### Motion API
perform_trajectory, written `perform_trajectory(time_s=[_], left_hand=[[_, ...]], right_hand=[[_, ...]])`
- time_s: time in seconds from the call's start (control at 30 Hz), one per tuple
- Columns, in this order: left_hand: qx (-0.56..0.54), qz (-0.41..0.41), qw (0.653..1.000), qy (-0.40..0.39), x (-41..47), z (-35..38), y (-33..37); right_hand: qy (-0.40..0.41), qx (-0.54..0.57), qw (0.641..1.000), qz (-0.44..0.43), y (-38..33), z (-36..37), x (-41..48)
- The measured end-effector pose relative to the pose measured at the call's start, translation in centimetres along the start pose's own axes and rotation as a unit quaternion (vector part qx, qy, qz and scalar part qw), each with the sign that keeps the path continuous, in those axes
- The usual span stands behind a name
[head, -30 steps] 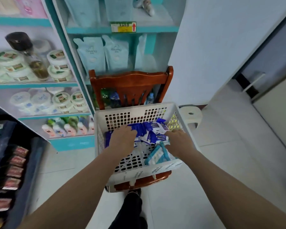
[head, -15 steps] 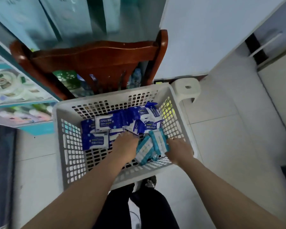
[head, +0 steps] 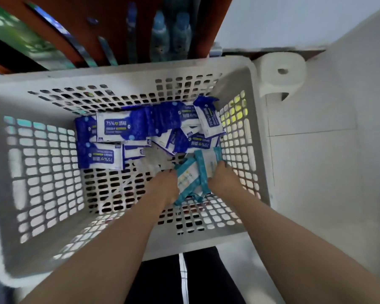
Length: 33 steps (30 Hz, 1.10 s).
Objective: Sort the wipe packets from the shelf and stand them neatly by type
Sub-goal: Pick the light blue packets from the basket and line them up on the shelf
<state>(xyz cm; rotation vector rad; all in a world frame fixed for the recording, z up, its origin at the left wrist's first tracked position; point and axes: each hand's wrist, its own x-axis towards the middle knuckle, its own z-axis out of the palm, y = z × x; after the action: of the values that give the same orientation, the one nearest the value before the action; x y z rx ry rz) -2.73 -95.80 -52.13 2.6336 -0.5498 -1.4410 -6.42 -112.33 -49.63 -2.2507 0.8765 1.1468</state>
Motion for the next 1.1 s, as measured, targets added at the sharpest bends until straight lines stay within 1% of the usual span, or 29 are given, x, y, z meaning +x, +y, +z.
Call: perform_trajectory(time_s=[0.1,0.17,0.23,0.3,0.37,0.4,0.5,0.57,0.63,0.73,0.83,0.9,0.93,0.97,1.0,1.03,1.07,1.1], left_hand=[[-0.048,-0.017,0.999,-0.004,1.8,1.6,-0.6],[-0.078,-0.037,0.996,-0.004,2.4,1.8,-0.9],[-0.11,-0.04,0.993,-0.022,2.4,1.4,-1.0],[-0.145,-0.04,0.988,-0.04,2.3,1.1,-1.3],[-0.189,-0.059,0.98,-0.032,2.0,1.0,-2.0],[-0.212,-0.069,0.975,-0.02,1.8,1.0,-2.4],[-0.277,-0.091,0.956,0.013,1.2,1.0,-3.4],[-0.31,-0.098,0.945,0.029,0.9,0.6,-3.9],[-0.318,-0.097,0.942,0.037,0.6,0.3,-4.2],[-0.303,-0.085,0.949,0.028,0.3,-0.1,-4.2],[-0.321,-0.072,0.944,0.012,0.3,-0.5,-4.0],[-0.341,-0.071,0.937,-0.001,0.3,-0.9,-4.0],[-0.352,-0.074,0.933,-0.006,0.2,-1.1,-4.2],[-0.353,-0.075,0.932,-0.008,0.1,-1.5,-4.4],[-0.336,-0.069,0.939,0.001,0.0,-1.8,-4.7],[-0.312,-0.057,0.948,0.02,-0.1,-2.3,-5.1],[-0.295,-0.046,0.953,0.043,-0.2,-2.8,-5.5],[-0.293,-0.037,0.954,0.06,-0.3,-3.4,-5.8]], right_hand=[[0.002,-0.006,1.0,0.001,-0.4,1.4,1.1],[0.032,-0.013,0.999,-0.006,-0.7,2.4,1.6],[0.065,-0.009,0.998,0.009,-1.0,3.0,1.9],[0.08,-0.003,0.996,0.027,-1.2,3.4,2.2],[0.09,-0.001,0.995,0.041,-1.4,3.6,2.6],[0.091,0.017,0.994,0.055,-1.4,3.8,3.0],[0.063,0.109,0.987,0.096,-1.6,4.1,3.5],[0.04,0.114,0.989,0.087,-1.6,4.1,3.6],[0.044,0.122,0.988,0.081,-1.6,4.0,3.5],[0.046,0.204,0.974,0.091,-2.3,3.7,2.9],[0.013,0.25,0.962,0.108,-3.1,3.6,2.6],[-0.004,0.291,0.953,0.087,-3.2,3.4,2.7],[-0.002,0.302,0.951,0.064,-3.2,3.2,2.8],[0.011,0.285,0.958,0.03,-3.1,2.9,2.7],[0.033,0.228,0.973,-0.017,-2.9,2.4,2.6],[0.055,0.14,0.986,-0.076,-2.8,1.9,2.4],[0.068,0.035,0.987,-0.144,-2.7,1.3,2.0],[0.067,-0.06,0.973,-0.212,-2.8,0.7,1.5]])
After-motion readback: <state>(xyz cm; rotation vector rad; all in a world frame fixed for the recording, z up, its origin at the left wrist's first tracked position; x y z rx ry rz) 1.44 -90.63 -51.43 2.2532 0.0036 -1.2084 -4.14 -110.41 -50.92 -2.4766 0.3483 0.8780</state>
